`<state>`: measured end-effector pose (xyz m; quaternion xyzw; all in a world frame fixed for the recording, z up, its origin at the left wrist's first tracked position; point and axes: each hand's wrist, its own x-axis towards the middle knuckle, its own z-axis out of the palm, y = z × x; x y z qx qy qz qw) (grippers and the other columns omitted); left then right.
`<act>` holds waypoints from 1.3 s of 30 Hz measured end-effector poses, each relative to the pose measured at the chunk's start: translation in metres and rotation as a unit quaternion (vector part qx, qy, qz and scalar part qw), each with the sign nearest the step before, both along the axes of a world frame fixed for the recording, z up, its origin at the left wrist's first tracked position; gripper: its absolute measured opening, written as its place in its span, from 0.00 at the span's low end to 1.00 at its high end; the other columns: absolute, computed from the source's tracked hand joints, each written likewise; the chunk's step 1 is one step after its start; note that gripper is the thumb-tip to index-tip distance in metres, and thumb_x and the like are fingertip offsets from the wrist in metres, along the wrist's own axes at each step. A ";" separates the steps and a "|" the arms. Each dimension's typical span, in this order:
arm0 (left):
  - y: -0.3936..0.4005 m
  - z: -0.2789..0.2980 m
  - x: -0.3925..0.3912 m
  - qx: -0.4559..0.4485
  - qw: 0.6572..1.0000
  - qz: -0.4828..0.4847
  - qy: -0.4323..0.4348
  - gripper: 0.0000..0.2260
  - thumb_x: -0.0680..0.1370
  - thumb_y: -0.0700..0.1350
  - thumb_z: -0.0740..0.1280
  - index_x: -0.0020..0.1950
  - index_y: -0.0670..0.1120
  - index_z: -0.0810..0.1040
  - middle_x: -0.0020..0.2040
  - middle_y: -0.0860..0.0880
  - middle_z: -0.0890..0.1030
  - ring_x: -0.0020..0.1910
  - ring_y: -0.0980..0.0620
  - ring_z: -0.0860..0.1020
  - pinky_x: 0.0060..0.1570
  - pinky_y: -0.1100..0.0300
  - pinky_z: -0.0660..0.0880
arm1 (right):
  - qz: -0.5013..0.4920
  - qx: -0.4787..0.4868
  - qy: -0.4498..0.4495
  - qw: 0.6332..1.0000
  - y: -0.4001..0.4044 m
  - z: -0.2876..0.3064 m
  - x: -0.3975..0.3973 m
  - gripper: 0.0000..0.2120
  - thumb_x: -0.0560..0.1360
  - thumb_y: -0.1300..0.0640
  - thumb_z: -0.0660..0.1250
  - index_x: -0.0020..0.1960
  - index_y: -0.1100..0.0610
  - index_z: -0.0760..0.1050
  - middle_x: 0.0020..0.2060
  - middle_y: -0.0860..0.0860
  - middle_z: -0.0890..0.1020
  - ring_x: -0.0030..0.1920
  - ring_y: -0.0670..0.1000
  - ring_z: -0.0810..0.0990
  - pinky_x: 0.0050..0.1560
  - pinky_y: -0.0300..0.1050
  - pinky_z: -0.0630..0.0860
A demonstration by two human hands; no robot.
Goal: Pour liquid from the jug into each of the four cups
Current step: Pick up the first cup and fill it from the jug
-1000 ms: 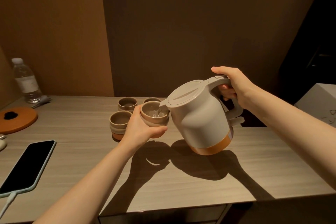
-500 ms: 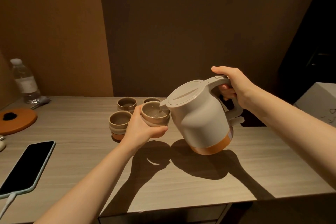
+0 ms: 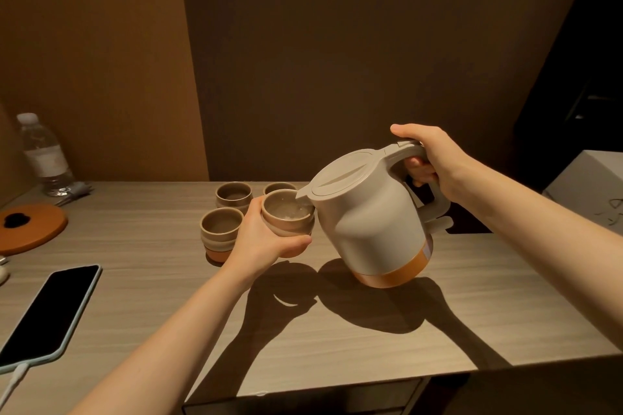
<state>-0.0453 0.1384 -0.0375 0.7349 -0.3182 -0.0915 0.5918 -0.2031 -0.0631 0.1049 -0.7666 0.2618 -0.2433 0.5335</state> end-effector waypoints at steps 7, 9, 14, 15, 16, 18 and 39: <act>-0.002 -0.004 0.001 0.003 1.000 0.004 -0.001 0.41 0.58 0.50 0.83 0.64 0.57 0.63 0.59 0.58 0.72 0.58 0.56 0.73 0.47 0.68 0.71 | 0.002 -0.004 0.005 1.000 0.000 0.000 0.001 0.25 0.79 0.44 0.62 0.26 0.55 0.67 0.18 0.48 0.68 0.20 0.45 0.63 0.30 0.41 0.65; -0.002 -0.005 0.000 0.001 1.000 0.004 -0.001 0.41 0.58 0.50 0.83 0.64 0.58 0.63 0.58 0.58 0.72 0.57 0.56 0.73 0.46 0.68 0.71 | 0.003 -0.001 0.002 1.000 0.000 0.000 0.001 0.26 0.79 0.45 0.62 0.24 0.54 0.67 0.18 0.48 0.68 0.20 0.46 0.63 0.30 0.41 0.64; -0.002 -0.006 0.000 0.004 1.000 0.005 -0.001 0.40 0.59 0.49 0.83 0.63 0.58 0.63 0.57 0.58 0.72 0.57 0.56 0.73 0.42 0.71 0.70 | -0.003 -0.004 0.005 1.000 0.001 -0.003 0.001 0.24 0.79 0.45 0.62 0.28 0.55 0.67 0.18 0.47 0.69 0.19 0.45 0.64 0.29 0.40 0.65; -0.002 -0.006 0.000 0.005 1.000 0.005 -0.001 0.40 0.59 0.49 0.83 0.63 0.58 0.62 0.58 0.58 0.72 0.57 0.56 0.73 0.42 0.70 0.70 | -0.002 -0.004 0.004 1.000 0.001 -0.003 0.001 0.24 0.79 0.45 0.62 0.28 0.55 0.67 0.18 0.47 0.69 0.19 0.45 0.64 0.29 0.40 0.65; -0.002 -0.007 0.000 0.006 1.000 0.006 -0.001 0.40 0.59 0.49 0.83 0.63 0.58 0.62 0.58 0.57 0.72 0.57 0.56 0.73 0.44 0.69 0.71 | 0.001 -0.002 0.003 1.000 0.000 -0.004 0.001 0.24 0.79 0.45 0.62 0.27 0.55 0.67 0.18 0.48 0.68 0.19 0.45 0.64 0.29 0.40 0.64; -0.002 -0.008 0.000 0.007 1.000 0.008 -0.002 0.40 0.59 0.49 0.83 0.63 0.58 0.63 0.58 0.57 0.72 0.58 0.55 0.73 0.48 0.65 0.72 | 0.003 0.000 0.001 1.000 -0.001 -0.005 0.001 0.25 0.79 0.45 0.62 0.25 0.54 0.67 0.19 0.48 0.68 0.19 0.46 0.63 0.28 0.40 0.64; -0.019 0.002 0.003 -0.017 1.000 0.015 -0.009 0.40 0.59 0.48 0.83 0.64 0.56 0.65 0.56 0.59 0.73 0.53 0.60 0.74 0.44 0.71 0.70 | -0.048 0.134 -0.101 0.985 -0.013 -0.045 -0.015 0.28 0.78 0.45 0.63 0.21 0.53 0.70 0.17 0.47 0.67 0.18 0.45 0.61 0.24 0.38 0.60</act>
